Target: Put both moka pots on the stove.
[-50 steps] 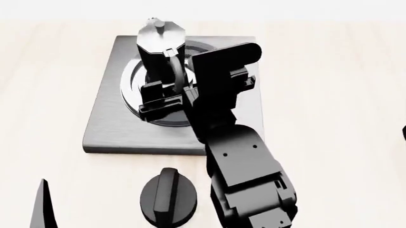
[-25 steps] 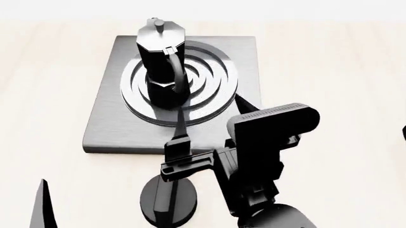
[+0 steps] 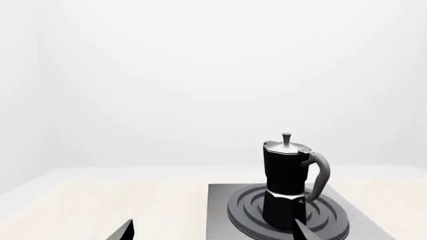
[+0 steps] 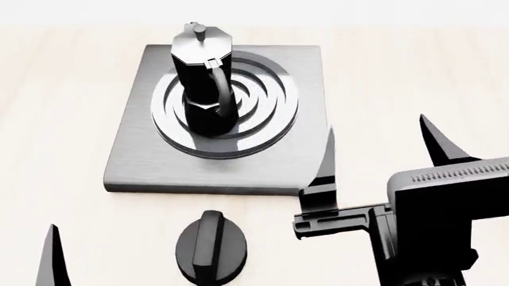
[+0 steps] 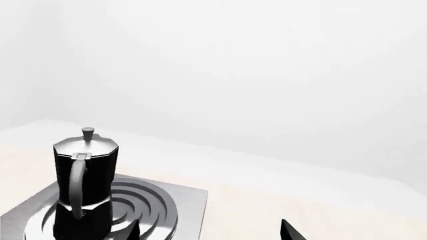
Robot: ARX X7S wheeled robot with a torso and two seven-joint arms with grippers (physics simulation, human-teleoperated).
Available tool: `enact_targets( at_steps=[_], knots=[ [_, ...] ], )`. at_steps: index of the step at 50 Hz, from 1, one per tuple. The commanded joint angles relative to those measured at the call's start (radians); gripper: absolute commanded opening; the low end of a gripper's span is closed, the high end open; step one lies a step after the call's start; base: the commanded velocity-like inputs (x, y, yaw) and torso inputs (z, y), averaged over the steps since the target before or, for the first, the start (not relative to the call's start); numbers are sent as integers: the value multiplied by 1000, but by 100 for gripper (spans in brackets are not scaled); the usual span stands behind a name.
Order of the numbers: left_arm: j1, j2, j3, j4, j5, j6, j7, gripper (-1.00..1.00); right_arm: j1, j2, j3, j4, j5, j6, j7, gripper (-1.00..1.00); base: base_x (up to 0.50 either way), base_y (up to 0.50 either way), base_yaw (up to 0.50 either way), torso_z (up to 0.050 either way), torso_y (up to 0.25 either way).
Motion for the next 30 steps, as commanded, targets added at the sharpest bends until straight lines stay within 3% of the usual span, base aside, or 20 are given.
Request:
enact_targets(
  at_steps=[1,5,30],
  knots=[
    [-1,-2,1,6,-1,-5,-6,100,-92,121,32,-64,-99,-19,49,100,0,0,0,0,0],
    [0,-2,-1,-1,-1,4,-6,100,-140,138,104,-69,2,-34,69,100,0,0,0,0,0],
    [2,-8,5,8,0,5,-13,100,-311,247,269,-67,-1,-112,141,100,0,0,0,0,0]
  ],
)
